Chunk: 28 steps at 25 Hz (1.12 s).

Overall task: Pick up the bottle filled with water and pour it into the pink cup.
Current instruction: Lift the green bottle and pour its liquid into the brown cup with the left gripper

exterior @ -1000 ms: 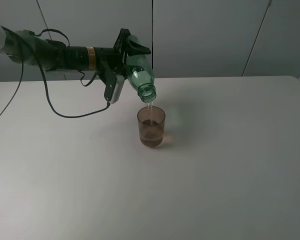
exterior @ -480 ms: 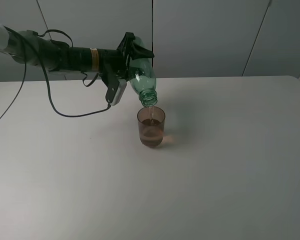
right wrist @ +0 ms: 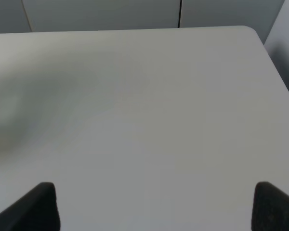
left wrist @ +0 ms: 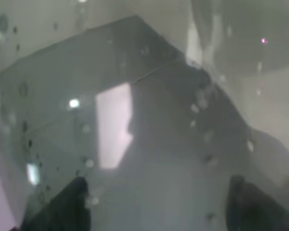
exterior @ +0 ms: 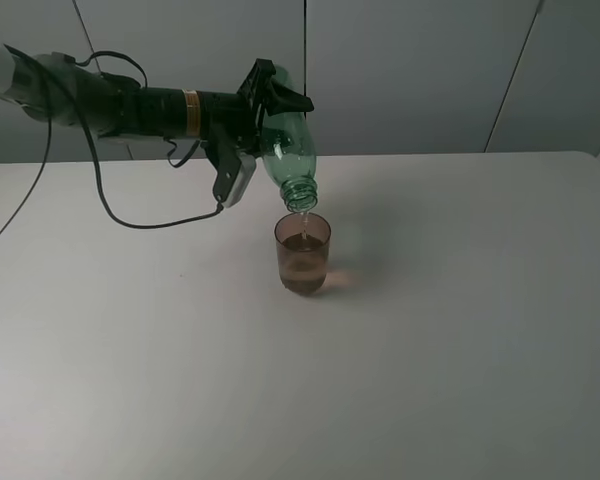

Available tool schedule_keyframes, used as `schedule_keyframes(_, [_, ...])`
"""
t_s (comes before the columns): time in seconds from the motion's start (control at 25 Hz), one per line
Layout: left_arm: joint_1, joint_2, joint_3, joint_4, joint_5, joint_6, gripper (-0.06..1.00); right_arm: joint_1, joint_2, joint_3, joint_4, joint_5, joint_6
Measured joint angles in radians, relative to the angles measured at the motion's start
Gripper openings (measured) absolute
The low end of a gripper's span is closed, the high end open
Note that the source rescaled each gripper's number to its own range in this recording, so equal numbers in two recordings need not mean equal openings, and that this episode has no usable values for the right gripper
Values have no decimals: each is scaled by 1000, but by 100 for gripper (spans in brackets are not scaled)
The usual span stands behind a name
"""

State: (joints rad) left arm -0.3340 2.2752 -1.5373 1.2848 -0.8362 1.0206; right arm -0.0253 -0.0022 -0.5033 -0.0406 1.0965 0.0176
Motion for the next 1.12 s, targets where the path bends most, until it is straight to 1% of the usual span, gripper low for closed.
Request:
schedule_keyframes(0.32, [-6, -15, 8, 19, 18, 27, 0, 0, 0, 0, 0, 0, 0])
schedule_keyframes(0.52, [-8, -20, 8, 21, 18, 36, 0, 0, 0, 0, 0, 0, 0])
schedule_keyframes(0.76, [-21, -20, 8, 25, 36, 72, 0, 0, 0, 0, 0, 0, 0])
schedule_keyframes(1.12, [-33, -23, 8, 26, 49, 101, 0, 0, 0, 0, 0, 0, 0])
